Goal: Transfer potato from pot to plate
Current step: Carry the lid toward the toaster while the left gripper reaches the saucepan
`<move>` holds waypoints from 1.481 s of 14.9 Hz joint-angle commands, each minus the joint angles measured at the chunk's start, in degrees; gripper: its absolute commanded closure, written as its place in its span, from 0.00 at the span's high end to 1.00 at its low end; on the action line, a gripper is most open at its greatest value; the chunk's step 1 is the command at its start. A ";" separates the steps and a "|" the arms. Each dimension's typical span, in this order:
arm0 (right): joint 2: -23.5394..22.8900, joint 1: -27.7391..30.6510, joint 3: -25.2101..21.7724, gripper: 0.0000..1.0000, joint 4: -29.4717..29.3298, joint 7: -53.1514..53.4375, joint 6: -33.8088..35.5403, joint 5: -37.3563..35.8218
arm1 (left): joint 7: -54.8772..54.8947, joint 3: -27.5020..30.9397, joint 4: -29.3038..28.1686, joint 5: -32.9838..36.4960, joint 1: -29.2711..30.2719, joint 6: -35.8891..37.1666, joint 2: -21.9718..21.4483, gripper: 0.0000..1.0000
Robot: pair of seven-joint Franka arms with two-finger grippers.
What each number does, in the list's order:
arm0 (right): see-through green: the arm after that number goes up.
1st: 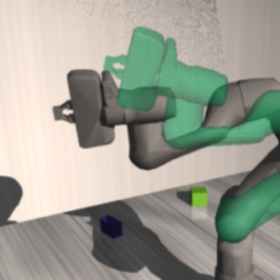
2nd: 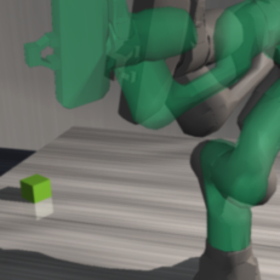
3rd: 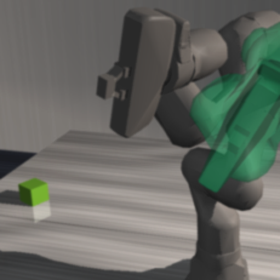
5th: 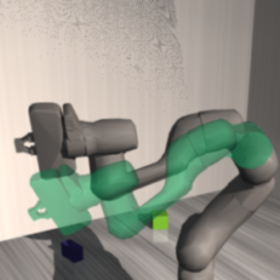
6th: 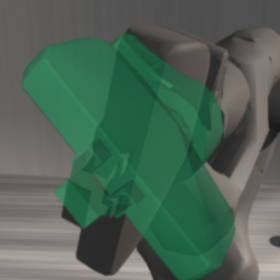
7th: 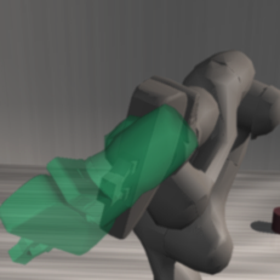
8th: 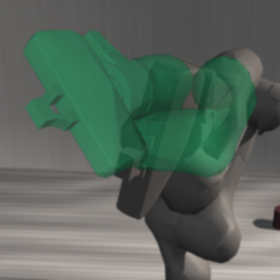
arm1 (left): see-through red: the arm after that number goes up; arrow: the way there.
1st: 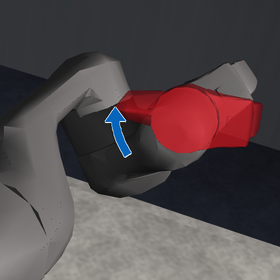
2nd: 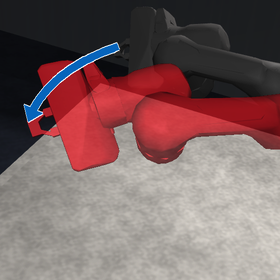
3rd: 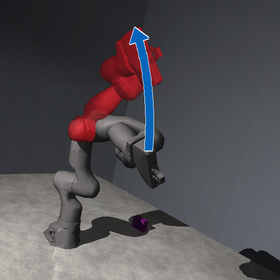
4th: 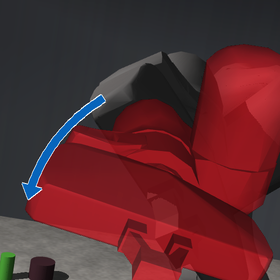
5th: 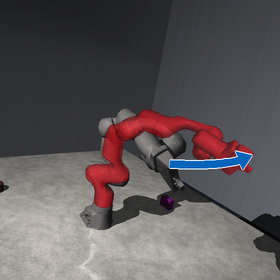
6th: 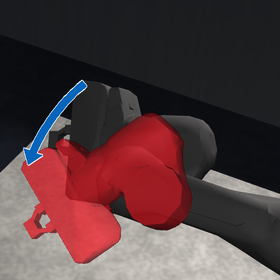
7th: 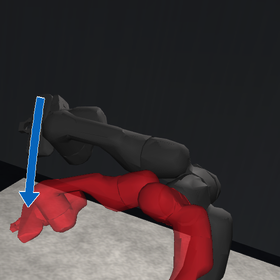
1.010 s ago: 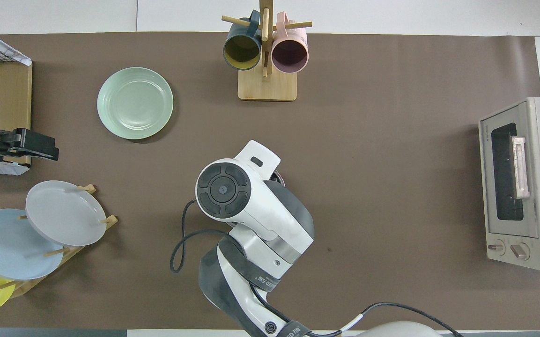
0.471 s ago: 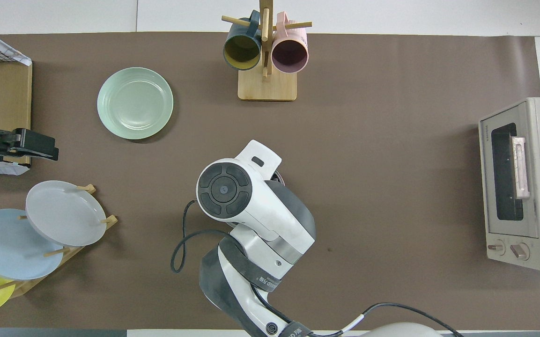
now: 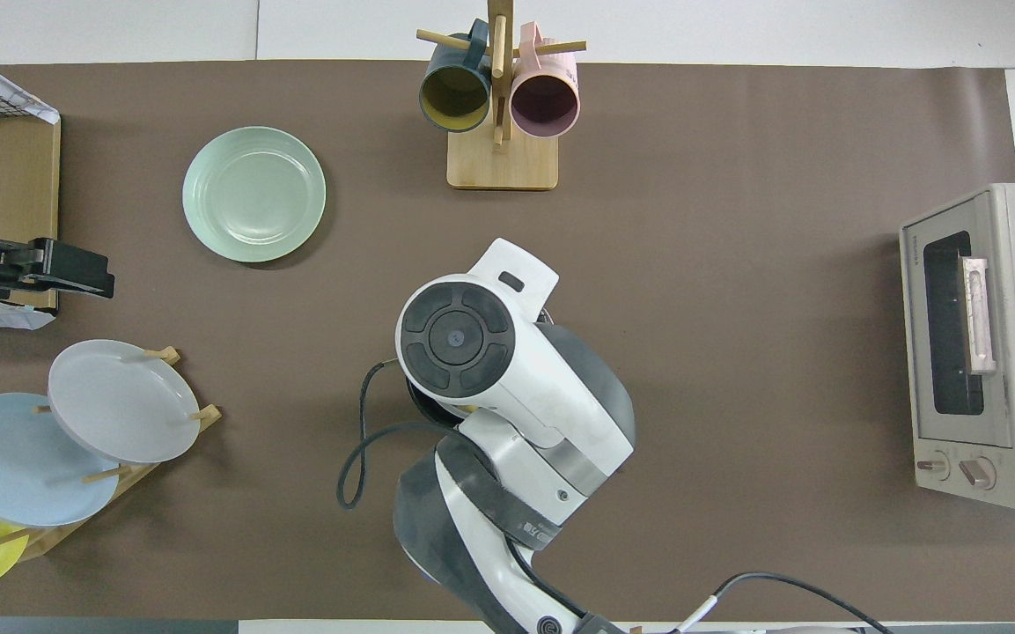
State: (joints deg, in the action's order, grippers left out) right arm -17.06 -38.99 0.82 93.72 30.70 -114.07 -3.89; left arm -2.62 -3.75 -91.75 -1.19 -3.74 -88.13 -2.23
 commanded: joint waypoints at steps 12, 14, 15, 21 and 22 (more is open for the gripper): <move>4.31 24.56 0.58 0.54 8.39 -33.40 -1.49 0.38 | -30.60 -0.03 -13.19 -2.67 -24.72 -20.14 3.17 1.00; 4.93 28.07 0.67 0.55 11.47 -37.70 -4.21 0.38 | -34.11 0.06 -13.37 -2.76 -28.41 -25.66 8.36 1.00; 5.54 30.18 0.67 0.56 13.49 -41.47 -6.67 0.38 | -34.64 0.06 -13.72 -2.76 -28.94 -28.12 10.21 1.00; 6.96 35.47 0.67 0.58 21.85 -49.94 -15.74 0.38 | -37.63 -0.03 -20.13 -2.76 -31.41 -39.39 13.47 1.00; 6.96 35.65 0.58 0.58 22.55 -50.29 -16.27 0.38 | -38.33 -0.03 -20.22 -2.76 -32.19 -39.57 14.00 1.00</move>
State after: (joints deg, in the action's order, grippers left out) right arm -12.71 -4.36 0.62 112.41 -18.14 -128.15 -3.78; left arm -38.98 -4.74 -110.30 -3.09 -33.88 -125.13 11.60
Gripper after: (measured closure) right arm 0.335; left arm 0.000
